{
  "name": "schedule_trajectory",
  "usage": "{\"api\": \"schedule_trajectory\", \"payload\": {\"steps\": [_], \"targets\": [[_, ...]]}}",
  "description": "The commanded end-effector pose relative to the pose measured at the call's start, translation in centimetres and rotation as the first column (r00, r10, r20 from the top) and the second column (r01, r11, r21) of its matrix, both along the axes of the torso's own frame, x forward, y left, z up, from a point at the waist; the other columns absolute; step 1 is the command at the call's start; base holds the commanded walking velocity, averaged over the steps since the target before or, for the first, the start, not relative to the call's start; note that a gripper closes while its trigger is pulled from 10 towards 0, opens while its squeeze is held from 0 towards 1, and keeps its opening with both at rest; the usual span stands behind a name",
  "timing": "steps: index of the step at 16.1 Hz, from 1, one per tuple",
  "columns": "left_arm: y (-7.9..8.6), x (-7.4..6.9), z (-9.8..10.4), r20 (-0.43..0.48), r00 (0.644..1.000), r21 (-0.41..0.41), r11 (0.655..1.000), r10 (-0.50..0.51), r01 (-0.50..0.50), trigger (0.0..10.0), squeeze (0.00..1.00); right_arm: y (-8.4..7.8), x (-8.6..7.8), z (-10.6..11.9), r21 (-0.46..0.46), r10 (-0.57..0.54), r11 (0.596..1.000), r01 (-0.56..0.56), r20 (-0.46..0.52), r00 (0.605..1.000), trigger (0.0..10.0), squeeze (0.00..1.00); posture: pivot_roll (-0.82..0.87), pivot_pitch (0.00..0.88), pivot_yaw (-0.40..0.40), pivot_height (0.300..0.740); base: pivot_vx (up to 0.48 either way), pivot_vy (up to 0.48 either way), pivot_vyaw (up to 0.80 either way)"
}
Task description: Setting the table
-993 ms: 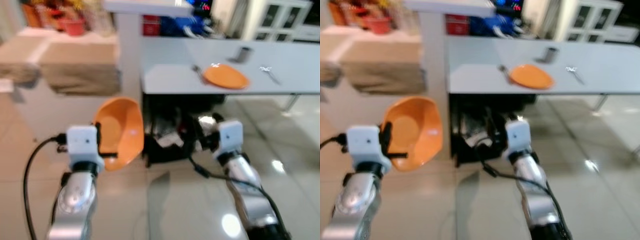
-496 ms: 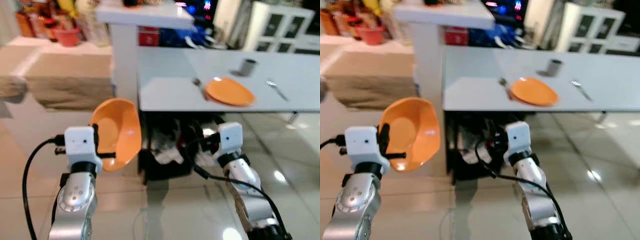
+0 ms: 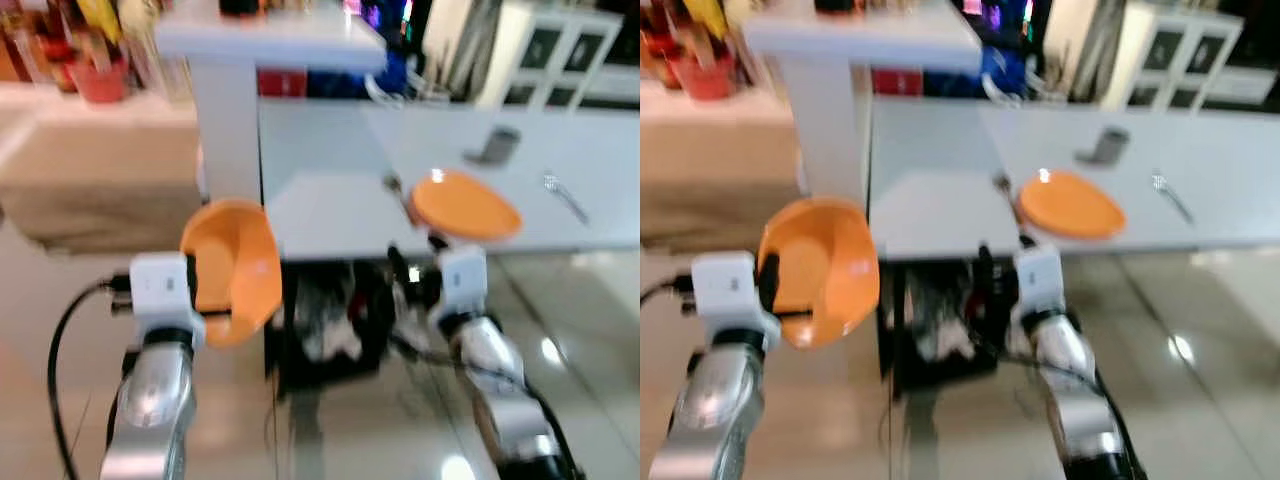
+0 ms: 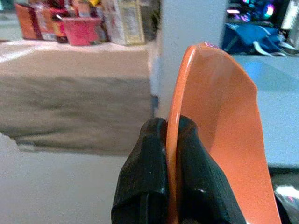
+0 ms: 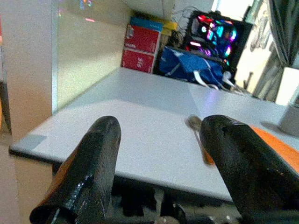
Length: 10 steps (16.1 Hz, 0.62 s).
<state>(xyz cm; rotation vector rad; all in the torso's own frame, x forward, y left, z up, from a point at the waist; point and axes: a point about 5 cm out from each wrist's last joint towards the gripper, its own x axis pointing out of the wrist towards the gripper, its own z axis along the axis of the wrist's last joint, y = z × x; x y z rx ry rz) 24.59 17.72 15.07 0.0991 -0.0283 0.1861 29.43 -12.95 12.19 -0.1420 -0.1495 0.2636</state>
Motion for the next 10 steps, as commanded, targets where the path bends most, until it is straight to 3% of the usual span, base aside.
{"api": "schedule_trajectory", "payload": {"steps": [1,4,10], "targets": [[0.53,0.06,0.78,0.038,0.999,0.009,1.0,0.024,-0.024,0.0,0.0,0.64,0.18,0.49,-0.003,0.022,1.0,-0.022,0.018,1.0,10.0,0.0,0.05,0.0,-0.05,0.74,0.0,0.0,0.0],[0.79,0.08,0.86,0.043,0.998,0.016,0.999,0.051,-0.052,0.0,0.0,0.69,0.22,0.47,-0.004,0.025,1.0,-0.025,0.016,1.0,10.0,0.0,0.05,0.0,-0.052,0.74,0.0,0.0,0.0],[1.27,0.44,0.73,0.034,0.996,0.029,0.996,0.088,-0.089,0.0,0.0,0.74,0.18,0.39,-0.005,0.025,1.0,-0.025,0.012,1.0,10.0,0.0,0.05,0.0,-0.048,0.74,0.0,-0.48,0.0]]}}
